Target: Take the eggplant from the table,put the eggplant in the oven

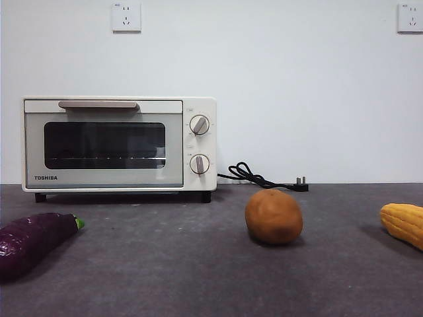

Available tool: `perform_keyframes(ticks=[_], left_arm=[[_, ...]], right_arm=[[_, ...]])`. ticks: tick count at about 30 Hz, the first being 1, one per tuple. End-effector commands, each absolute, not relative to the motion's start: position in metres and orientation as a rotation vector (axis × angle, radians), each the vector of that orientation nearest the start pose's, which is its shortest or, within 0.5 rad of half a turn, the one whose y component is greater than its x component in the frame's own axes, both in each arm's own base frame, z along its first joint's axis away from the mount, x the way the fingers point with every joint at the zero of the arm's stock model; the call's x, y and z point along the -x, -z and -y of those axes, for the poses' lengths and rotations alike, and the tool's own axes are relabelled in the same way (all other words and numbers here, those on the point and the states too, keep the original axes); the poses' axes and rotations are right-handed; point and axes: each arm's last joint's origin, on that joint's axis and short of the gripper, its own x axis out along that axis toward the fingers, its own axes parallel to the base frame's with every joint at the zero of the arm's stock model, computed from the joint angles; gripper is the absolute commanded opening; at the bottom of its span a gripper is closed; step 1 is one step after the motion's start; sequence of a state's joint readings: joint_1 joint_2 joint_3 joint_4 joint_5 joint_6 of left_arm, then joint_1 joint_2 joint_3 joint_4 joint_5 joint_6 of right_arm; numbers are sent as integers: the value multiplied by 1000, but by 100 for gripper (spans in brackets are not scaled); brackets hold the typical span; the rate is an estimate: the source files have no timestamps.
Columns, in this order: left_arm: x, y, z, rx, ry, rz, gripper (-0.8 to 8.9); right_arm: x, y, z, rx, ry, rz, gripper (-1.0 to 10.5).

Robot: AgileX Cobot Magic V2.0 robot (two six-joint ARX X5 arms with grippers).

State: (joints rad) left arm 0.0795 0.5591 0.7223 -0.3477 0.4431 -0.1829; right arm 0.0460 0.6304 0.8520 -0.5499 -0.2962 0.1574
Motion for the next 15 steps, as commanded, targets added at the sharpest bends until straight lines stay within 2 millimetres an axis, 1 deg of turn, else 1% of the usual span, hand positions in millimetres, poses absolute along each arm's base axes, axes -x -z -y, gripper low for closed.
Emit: perform_keyframes(ticks=[1, 6, 10, 13, 15], left_arm=[[-124, -346, 3, 187, 380, -217, -6], [-129, -384, 4, 150, 397, -227, -6], [-132, -414, 8, 133, 447, -194, -6], [-133, -432, 10, 116, 467, -182, -6], [-134, -441, 11, 108, 480, -178, -6]], right_arm=[[-129, -369, -16, -142, -365, -349, -8], [-141, -413, -19, -120, -470, -350, -8], [-142, -448, -21, -118, -535, -326, -8], [-142, -469, -23, -119, -583, -313, -8], [-140, -478, -26, -116, -616, -310, -8]])
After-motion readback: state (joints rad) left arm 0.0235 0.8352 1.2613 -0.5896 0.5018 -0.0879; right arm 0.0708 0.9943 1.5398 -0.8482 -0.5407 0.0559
